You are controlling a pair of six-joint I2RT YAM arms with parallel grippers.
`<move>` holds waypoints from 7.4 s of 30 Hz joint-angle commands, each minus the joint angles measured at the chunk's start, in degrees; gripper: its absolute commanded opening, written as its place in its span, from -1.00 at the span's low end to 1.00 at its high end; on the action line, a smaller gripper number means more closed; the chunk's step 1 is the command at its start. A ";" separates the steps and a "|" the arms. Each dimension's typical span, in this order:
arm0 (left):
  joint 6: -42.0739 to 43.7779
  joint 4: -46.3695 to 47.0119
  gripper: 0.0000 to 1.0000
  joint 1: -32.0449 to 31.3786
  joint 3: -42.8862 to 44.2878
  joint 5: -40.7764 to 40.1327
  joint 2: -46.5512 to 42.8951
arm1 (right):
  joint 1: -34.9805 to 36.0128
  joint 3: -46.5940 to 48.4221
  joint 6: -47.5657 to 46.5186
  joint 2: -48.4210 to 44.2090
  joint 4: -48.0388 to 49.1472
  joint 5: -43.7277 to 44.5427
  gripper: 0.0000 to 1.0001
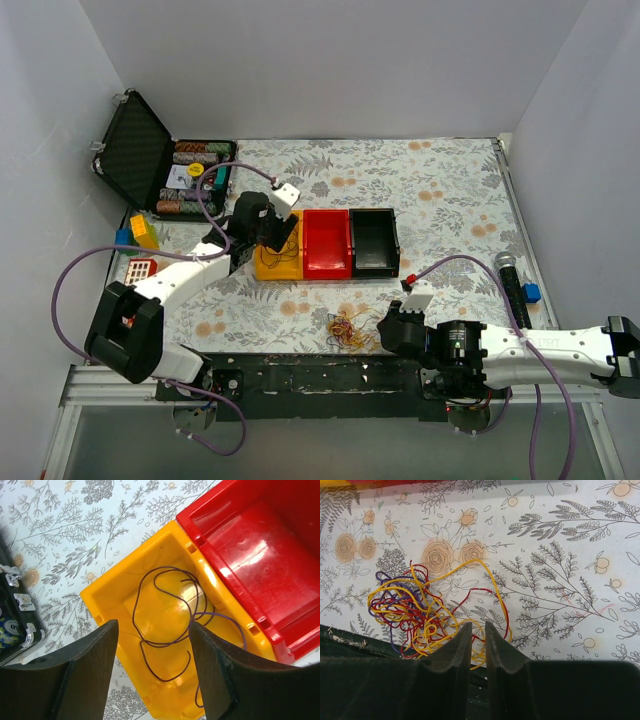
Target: Untangle the cables
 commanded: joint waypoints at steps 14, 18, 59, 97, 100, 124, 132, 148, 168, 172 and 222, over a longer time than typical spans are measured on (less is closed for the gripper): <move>4.13 -24.77 0.64 -4.31 9.52 28.69 -10.41 | 0.43 -1.20 -2.73 0.78 6.79 -1.09 -0.52; -0.08 -23.22 0.60 -17.50 -2.50 26.76 -16.91 | 0.43 -1.64 -2.21 2.44 8.03 -1.88 -0.55; -4.66 -12.65 -1.00 -29.47 0.02 23.08 6.82 | 0.34 -6.65 2.62 4.65 9.53 -6.37 -0.97; 16.60 -17.05 0.04 -18.05 1.42 39.76 6.28 | -7.66 -3.05 -4.94 9.48 8.99 -9.97 -0.97; 18.10 -18.01 0.05 -18.49 2.12 41.79 7.68 | -8.45 -3.84 -5.55 8.87 10.57 -10.59 -0.97; 15.20 -20.56 -1.00 -22.79 1.60 42.94 9.27 | -10.82 -5.07 -8.36 8.34 13.66 -12.61 -0.97; 10.20 -24.69 -1.00 -17.97 0.01 36.08 0.23 | -11.26 -6.56 -6.52 4.74 10.14 -12.08 -0.97; 13.36 -38.68 -1.00 -3.82 4.23 21.94 -20.34 | -11.61 -0.68 3.05 14.14 -6.20 -7.34 -0.97; 26.26 -51.76 -1.00 20.45 17.51 48.96 -31.41 | -14.34 5.56 -6.84 0.17 -5.63 -6.02 -0.97; 27.51 -50.54 -1.00 20.45 19.69 56.02 -34.33 | -14.34 8.54 -13.02 -0.02 -0.50 -6.28 -0.97; 53.35 -57.92 -1.00 20.36 -3.33 72.38 -33.89 | -4.14 19.27 -46.77 33.99 55.31 -30.01 0.29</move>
